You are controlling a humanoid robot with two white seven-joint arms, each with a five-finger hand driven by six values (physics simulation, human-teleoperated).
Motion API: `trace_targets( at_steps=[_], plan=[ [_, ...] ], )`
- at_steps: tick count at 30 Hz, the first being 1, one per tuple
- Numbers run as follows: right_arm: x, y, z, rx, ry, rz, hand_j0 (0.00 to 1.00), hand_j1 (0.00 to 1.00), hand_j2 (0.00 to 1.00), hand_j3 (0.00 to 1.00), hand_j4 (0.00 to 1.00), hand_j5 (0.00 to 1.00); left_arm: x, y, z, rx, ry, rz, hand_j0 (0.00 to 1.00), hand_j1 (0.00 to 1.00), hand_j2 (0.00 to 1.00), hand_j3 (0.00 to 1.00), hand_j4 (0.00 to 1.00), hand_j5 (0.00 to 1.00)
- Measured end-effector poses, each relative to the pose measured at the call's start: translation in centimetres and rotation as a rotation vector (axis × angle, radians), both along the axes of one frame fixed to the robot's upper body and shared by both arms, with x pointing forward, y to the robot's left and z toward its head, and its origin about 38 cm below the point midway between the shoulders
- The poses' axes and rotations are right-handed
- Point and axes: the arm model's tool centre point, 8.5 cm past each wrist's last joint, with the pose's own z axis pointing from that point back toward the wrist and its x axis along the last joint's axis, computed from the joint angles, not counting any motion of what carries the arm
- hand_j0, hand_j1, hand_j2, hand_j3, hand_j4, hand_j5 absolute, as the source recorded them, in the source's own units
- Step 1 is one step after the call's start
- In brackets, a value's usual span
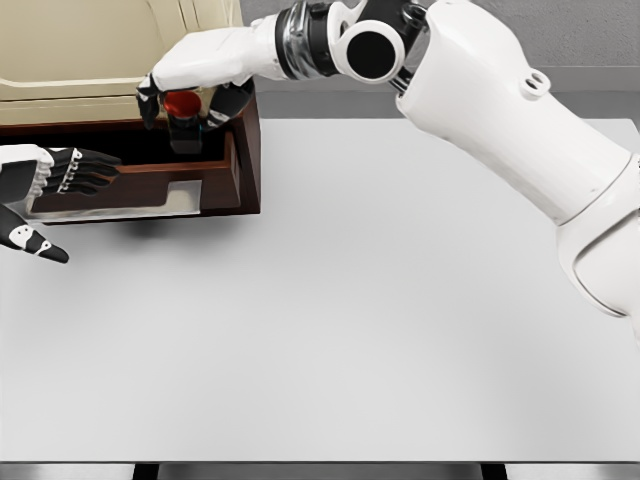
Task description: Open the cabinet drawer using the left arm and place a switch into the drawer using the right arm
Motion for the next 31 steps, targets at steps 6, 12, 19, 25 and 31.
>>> trace_targets(
  at_steps=[6,12,19,25,31],
  plan=[
    [0.1,0.1,-0.2,0.015,0.015,-0.008,1.0,1.0,1.0,1.0,1.0,1.0,0.0,0.0,0.3,-0.008,-0.004,0.002,1.0,1.0,1.0,1.0,1.0,1.0],
    [-2.9,-5.2,-1.0,-0.01,-0.091,0.144,1.0,1.0,1.0,1.0,1.0,1.0,0.3,-0.1,2.0,-0.029,-0.045,0.0,1.0,1.0,1.0,1.0,1.0,1.0],
    [-4.7,-19.4,-4.5,0.04,0.025,0.05,1.0,1.0,1.0,1.0,1.0,1.0,1.3,-1.9,6.1,-0.094,-0.169,-0.05,1.0,1.0,1.0,1.0,1.0,1.0],
    [-4.1,-26.7,-8.3,0.036,0.129,-0.128,1.0,1.0,1.0,1.0,1.0,1.0,2.3,-6.2,4.2,-0.219,-0.2,-0.186,1.0,1.0,1.0,1.0,1.0,1.0],
    [-2.4,-30.3,-9.7,0.046,0.171,-0.252,1.0,1.0,1.0,1.0,1.0,1.0,2.5,-8.5,3.9,-0.298,-0.256,-0.27,1.0,1.0,1.0,1.0,1.0,1.0]
  ],
)
